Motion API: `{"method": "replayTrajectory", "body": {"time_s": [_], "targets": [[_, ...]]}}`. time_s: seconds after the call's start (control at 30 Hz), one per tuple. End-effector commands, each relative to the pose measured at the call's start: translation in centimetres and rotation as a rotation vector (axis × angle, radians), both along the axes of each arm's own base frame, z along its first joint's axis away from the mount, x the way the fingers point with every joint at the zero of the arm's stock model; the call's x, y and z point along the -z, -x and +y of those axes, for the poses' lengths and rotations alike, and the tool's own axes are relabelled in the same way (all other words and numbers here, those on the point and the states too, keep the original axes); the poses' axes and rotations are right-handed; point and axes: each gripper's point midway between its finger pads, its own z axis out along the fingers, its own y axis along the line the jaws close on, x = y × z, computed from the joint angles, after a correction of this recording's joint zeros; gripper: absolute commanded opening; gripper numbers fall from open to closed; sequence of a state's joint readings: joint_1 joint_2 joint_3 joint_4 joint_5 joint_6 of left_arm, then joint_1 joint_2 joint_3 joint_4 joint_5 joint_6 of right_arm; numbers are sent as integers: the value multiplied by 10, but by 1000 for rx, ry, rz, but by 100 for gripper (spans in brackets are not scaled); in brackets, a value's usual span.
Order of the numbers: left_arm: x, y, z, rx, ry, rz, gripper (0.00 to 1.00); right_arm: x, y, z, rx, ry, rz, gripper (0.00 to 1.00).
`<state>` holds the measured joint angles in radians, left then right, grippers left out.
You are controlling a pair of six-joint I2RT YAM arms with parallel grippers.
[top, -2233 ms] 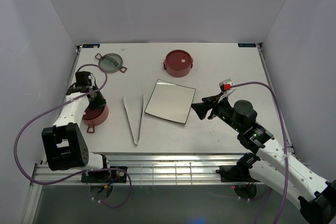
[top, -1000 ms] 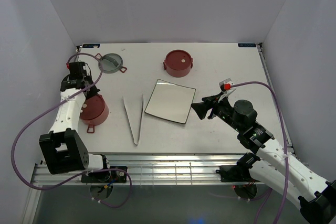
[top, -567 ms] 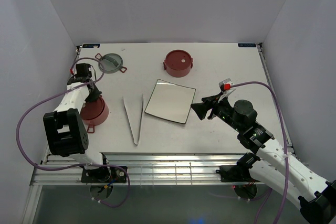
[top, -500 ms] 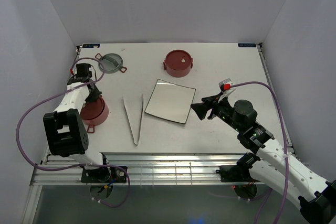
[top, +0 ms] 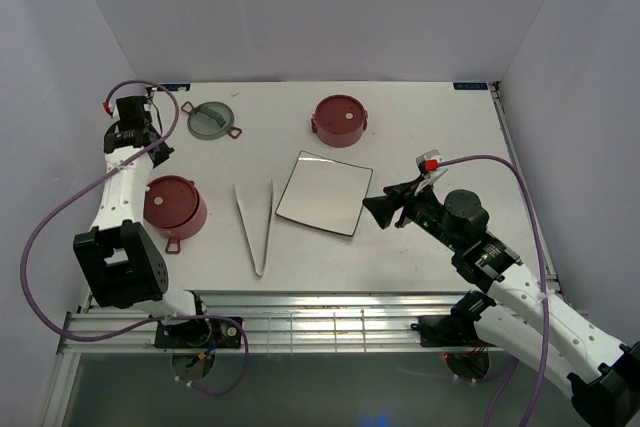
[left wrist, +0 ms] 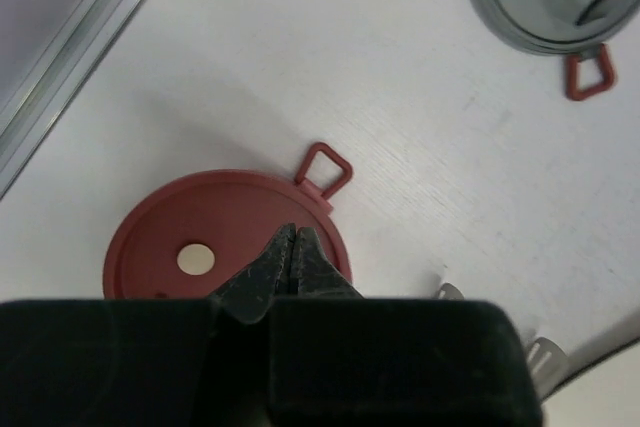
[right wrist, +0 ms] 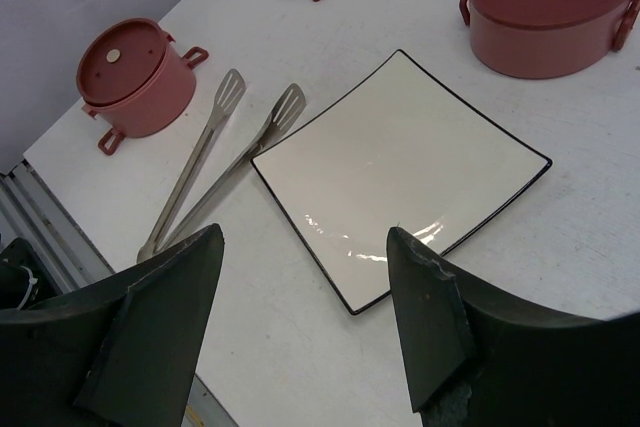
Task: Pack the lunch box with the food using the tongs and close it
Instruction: Close the box lid on the packing box.
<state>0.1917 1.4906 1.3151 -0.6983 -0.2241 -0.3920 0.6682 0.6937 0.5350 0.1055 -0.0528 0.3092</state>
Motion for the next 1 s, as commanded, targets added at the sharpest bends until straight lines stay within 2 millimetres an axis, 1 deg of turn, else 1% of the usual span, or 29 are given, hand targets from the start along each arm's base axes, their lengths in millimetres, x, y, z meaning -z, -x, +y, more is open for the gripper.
{"method": "replayTrajectory", "body": {"time_s": [0.0, 0.03, 0.1, 0.17, 0.33, 0.47, 0.57, 0.63, 0.77, 0.8, 0.87, 0.9, 0.97], "targets": [[33, 14, 22, -44, -9, 112, 0, -29, -1, 2, -8, -35, -62, 72], [42, 20, 27, -70, -33, 143, 0, -30, 0, 2, -8, -37, -64, 72], [56, 26, 32, -87, -51, 172, 0, -31, 0, 1, -8, -39, -68, 72], [65, 30, 38, -107, -60, 189, 0, -33, 1, 1, -10, -41, -70, 72], [99, 41, 28, -86, -5, 263, 0, -34, 2, 1, -13, -45, -75, 72], [111, 52, 24, -86, 8, 295, 0, -35, 3, 1, -16, -46, -75, 72], [114, 55, 21, -81, 16, 296, 0, -34, 2, 1, -15, -43, -73, 72], [113, 54, 17, -69, 34, 286, 0, -33, 2, 1, -13, -43, -72, 72], [94, 45, 15, -54, 46, 234, 0, -31, 1, 2, -15, -38, -65, 72], [79, 39, 16, -51, 41, 206, 0, -32, 1, 2, -15, -39, -66, 72], [61, 31, 16, -38, 37, 166, 0, -33, 1, 2, -15, -40, -68, 72], [45, 25, 17, -26, 27, 128, 0, -32, 1, 2, -15, -40, -68, 72], [30, 18, 19, -21, 13, 94, 0, -33, 1, 1, -11, -42, -71, 72]]}}
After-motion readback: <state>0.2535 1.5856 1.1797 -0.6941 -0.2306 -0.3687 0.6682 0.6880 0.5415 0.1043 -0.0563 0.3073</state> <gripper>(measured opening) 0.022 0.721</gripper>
